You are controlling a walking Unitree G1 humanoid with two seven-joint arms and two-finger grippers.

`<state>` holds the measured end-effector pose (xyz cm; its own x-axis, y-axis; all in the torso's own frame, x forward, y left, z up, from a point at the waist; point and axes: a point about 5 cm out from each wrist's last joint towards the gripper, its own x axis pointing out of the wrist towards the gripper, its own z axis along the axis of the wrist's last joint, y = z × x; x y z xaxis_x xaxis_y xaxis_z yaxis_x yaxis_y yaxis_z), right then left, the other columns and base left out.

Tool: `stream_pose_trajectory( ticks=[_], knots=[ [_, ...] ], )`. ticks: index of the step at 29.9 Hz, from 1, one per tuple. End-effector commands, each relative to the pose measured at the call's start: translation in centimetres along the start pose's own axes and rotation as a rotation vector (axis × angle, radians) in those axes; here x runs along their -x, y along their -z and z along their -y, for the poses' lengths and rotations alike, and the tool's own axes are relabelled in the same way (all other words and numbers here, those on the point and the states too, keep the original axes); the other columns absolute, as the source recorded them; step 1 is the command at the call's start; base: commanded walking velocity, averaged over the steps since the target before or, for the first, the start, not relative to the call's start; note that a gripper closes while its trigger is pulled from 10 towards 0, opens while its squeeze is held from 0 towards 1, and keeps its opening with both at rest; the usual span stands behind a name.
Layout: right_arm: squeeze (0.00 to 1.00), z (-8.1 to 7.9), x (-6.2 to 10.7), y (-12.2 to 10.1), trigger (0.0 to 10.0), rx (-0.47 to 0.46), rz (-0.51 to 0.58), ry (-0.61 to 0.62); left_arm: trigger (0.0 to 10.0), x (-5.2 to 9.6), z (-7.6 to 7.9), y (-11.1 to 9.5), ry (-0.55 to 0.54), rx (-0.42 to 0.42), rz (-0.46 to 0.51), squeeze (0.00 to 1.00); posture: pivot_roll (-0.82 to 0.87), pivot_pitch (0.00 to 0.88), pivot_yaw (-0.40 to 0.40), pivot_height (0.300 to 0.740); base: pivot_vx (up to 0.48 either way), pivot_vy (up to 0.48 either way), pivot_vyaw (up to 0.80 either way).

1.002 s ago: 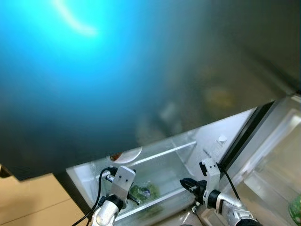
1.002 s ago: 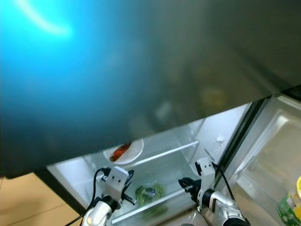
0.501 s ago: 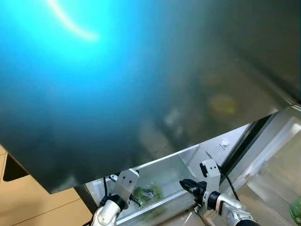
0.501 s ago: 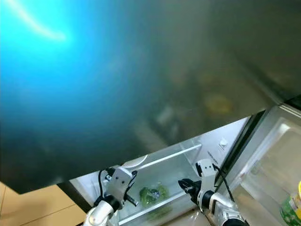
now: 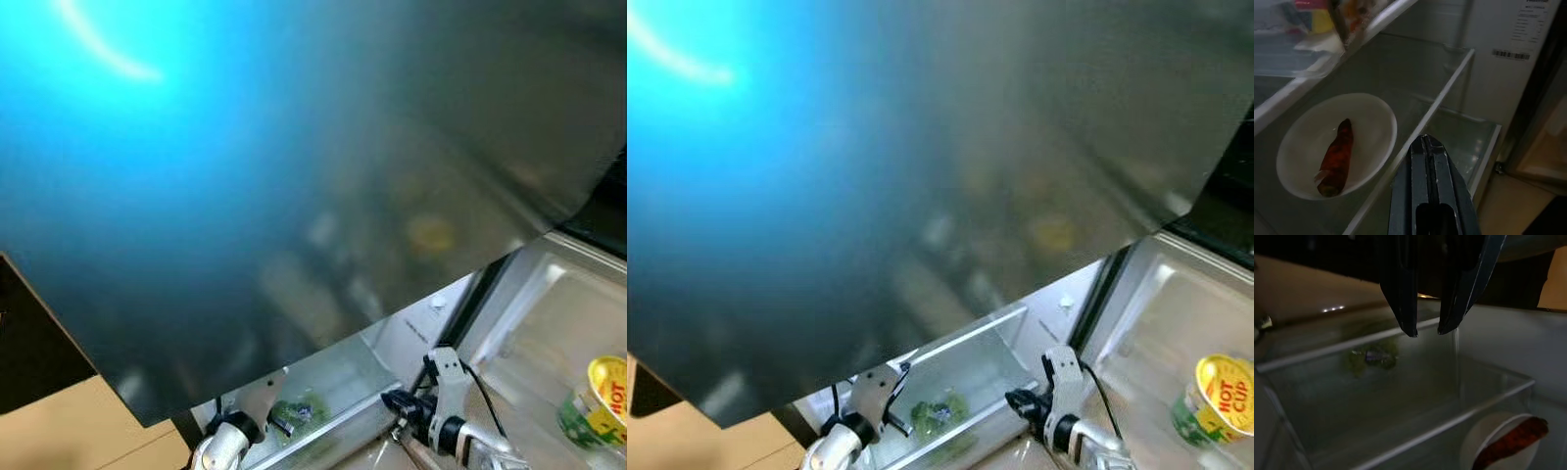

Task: Restocking fridge

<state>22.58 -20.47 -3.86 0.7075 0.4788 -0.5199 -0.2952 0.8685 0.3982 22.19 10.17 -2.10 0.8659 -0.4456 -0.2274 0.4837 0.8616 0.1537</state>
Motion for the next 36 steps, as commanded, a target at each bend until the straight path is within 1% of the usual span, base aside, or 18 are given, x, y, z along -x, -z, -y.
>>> stream_pose_trajectory(
  ticks=[1, 7, 12, 15, 17, 20, 21, 22, 24, 25, 26, 27, 28, 31, 32, 34, 35, 36],
  knots=[
    [0.00, 0.2, 0.2, 0.3, 10.0, -0.008, -0.004, 0.011, 10.0, 0.6, -0.6, 0.7, -0.005, -0.027, -0.029, 0.00, -0.10, 0.000, 0.000, 0.738, 0.000, 0.000, 0.00],
    [0.00, 0.4, 0.5, 0.9, 10.0, -0.023, -0.021, 0.035, 10.0, 1.2, -0.7, 1.7, -0.007, -0.009, -0.091, 0.00, -0.09, 0.000, 0.000, 0.740, 0.000, 0.000, 0.00],
    [0.00, 0.7, 0.9, 1.9, 10.0, -0.017, -0.069, 0.084, 10.0, 1.8, -0.3, 2.7, 0.017, 0.044, -0.152, 0.00, -0.09, 0.000, -0.003, 0.740, 0.000, 0.000, 0.00],
    [0.00, 0.8, 1.3, 3.1, 10.0, 0.010, -0.132, 0.119, 10.0, 2.3, 0.5, 3.7, 0.069, 0.089, -0.221, 0.00, -0.09, 0.000, -0.004, 0.740, 0.000, 0.000, 0.00],
    [0.00, 0.8, 1.5, 3.6, 10.0, 0.027, -0.162, 0.139, 10.0, 2.6, 0.6, 4.1, 0.084, 0.097, -0.247, 0.00, -0.09, 0.000, -0.003, 0.740, 0.000, 0.000, 0.00],
    [0.00, 1.1, 2.0, 5.1, 10.0, 0.044, -0.232, 0.205, 10.0, 3.4, 0.5, 5.3, 0.078, 0.125, -0.329, 0.00, -0.09, 0.000, -0.003, 0.740, 0.000, 0.000, 0.00],
    [0.00, 1.1, 2.0, 5.1, 10.0, 0.044, -0.232, 0.205, 10.0, 3.4, 0.5, 5.3, 0.078, 0.125, -0.329, 0.00, -0.09, 0.000, -0.003, 0.740, 0.000, 0.000, 0.00],
    [0.00, 1.1, 2.2, 5.4, 10.0, 0.043, -0.244, 0.221, 10.0, 3.7, 0.5, 5.7, 0.074, 0.134, -0.357, 0.00, -0.09, 0.000, -0.003, 0.740, 0.000, 0.000, 0.00],
    [0.00, 1.1, 2.5, 6.3, 10.0, 0.029, -0.274, 0.263, 10.0, 4.8, 0.3, 6.9, 0.052, 0.182, -0.444, 0.00, -0.09, 0.000, 0.001, 0.740, 0.000, 0.000, 0.00],
    [0.00, 1.1, 2.5, 6.3, 10.0, 0.029, -0.274, 0.263, 10.0, 4.8, 0.3, 6.9, 0.052, 0.182, -0.444, 0.00, -0.09, 0.000, 0.001, 0.740, 0.000, 0.000, 0.00],
    [0.00, 1.0, 2.7, 7.0, 10.0, 0.027, -0.300, 0.291, 10.0, 5.7, 0.2, 7.7, 0.027, 0.220, -0.505, 0.00, -0.09, 0.000, 0.000, 0.740, 0.000, 0.000, 0.00],
    [0.00, 1.0, 2.7, 7.0, 10.0, 0.027, -0.300, 0.291, 10.0, 5.7, 0.2, 7.7, 0.027, 0.220, -0.505, 0.00, -0.09, 0.000, 0.000, 0.740, 0.000, 0.000, 0.00],
    [0.00, 0.9, 2.9, 7.7, 10.0, 0.026, -0.328, 0.319, 10.0, 6.8, 0.1, 8.7, -0.002, 0.257, -0.575, 0.00, -0.09, 0.000, 0.000, 0.740, 0.000, 0.000, 0.00],
    [0.00, 0.8, 3.4, 8.9, 10.0, 0.040, -0.384, 0.370, 10.0, 9.4, 0.1, 10.5, -0.074, 0.344, -0.716, 0.00, -0.08, 0.000, -0.002, 0.740, 0.000, 0.000, 0.00],
    [0.00, 0.8, 3.4, 8.9, 10.0, 0.040, -0.384, 0.370, 10.0, 9.4, 0.1, 10.5, -0.074, 0.344, -0.716, 0.00, -0.08, 0.000, -0.002, 0.740, 0.000, 0.000, 0.00],
    [0.00, 0.6, 3.5, 9.5, 10.0, 0.063, -0.422, 0.393, 10.0, 11.0, -0.1, 11.5, -0.151, 0.418, -0.786, 0.00, -0.08, 0.000, -0.003, 0.740, 0.000, 0.000, 0.00],
    [0.00, 0.6, 3.5, 9.5, 10.0, 0.063, -0.422, 0.393, 10.0, 11.0, -0.1, 11.5, -0.151, 0.418, -0.786, 0.00, -0.08, 0.000, -0.003, 0.740, 0.000, 0.000, 0.00],
    [0.00, 0.5, 3.5, 9.7, 10.0, 0.070, -0.429, 0.400, 10.0, 11.6, -0.1, 11.8, -0.187, 0.446, -0.808, 0.00, -0.08, 0.000, -0.003, 0.740, 0.000, 0.000, 0.00]
  ],
)
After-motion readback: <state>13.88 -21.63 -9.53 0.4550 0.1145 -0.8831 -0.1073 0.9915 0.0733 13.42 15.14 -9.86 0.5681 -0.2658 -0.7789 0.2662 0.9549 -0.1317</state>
